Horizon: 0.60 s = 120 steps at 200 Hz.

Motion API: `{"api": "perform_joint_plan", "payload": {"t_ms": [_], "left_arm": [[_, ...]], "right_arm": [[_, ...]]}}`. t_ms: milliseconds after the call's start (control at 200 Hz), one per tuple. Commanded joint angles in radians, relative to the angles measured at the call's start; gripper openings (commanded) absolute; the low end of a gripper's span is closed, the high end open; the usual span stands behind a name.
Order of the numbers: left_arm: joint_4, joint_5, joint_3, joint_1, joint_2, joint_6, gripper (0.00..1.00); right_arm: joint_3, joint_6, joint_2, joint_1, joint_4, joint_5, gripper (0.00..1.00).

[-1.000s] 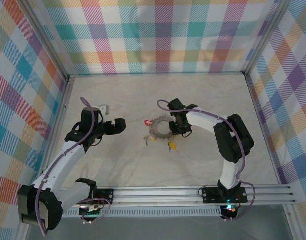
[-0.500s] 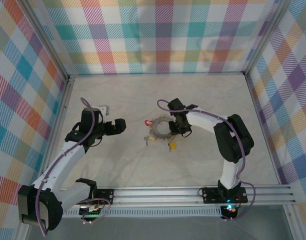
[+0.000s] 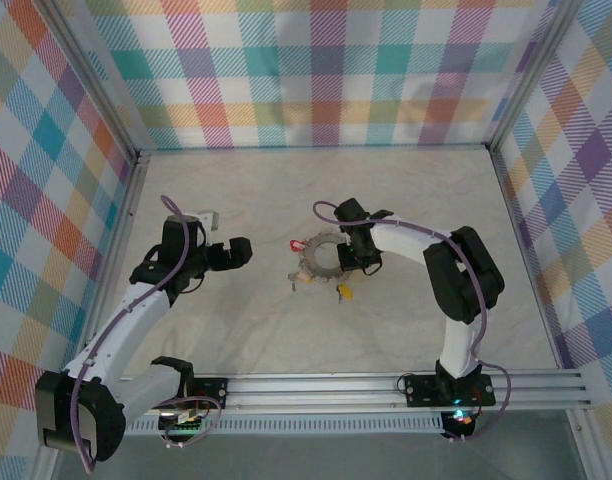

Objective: Put the keys on the keyring

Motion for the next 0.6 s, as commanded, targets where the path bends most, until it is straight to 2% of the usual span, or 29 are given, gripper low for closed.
{"api": "perform_joint_plan", "payload": {"t_ms": [0, 230, 320, 435, 595], "left_arm": [[-0.017, 0.0, 0.024, -0.015, -0.016, 0.0, 1.0], [0.014, 0.009, 0.017, -0.014, -0.047, 0.011, 1.0], [0.059, 0.049, -0.001, -0.014, -0.069, 0.016, 1.0], [0.079, 0.1, 0.003, -0.014, -0.094, 0.029, 1.0], [0.154, 0.189, 0.008, -0.016, -0.118, 0.08, 1.0]], "right_arm": [[0.004, -0.025, -0.011, -0.005, 0.009, 0.012, 0.02], [-0.042, -0.181, -0.119, -0.003, 0.054, -0.063, 0.0], [-0.059, -0.256, -0.169, -0.002, 0.077, -0.086, 0.0], [-0.122, -0.407, -0.258, -0.002, 0.151, -0.194, 0.0], [-0.158, -0.574, -0.371, -0.003, 0.173, -0.23, 0.0]]}}
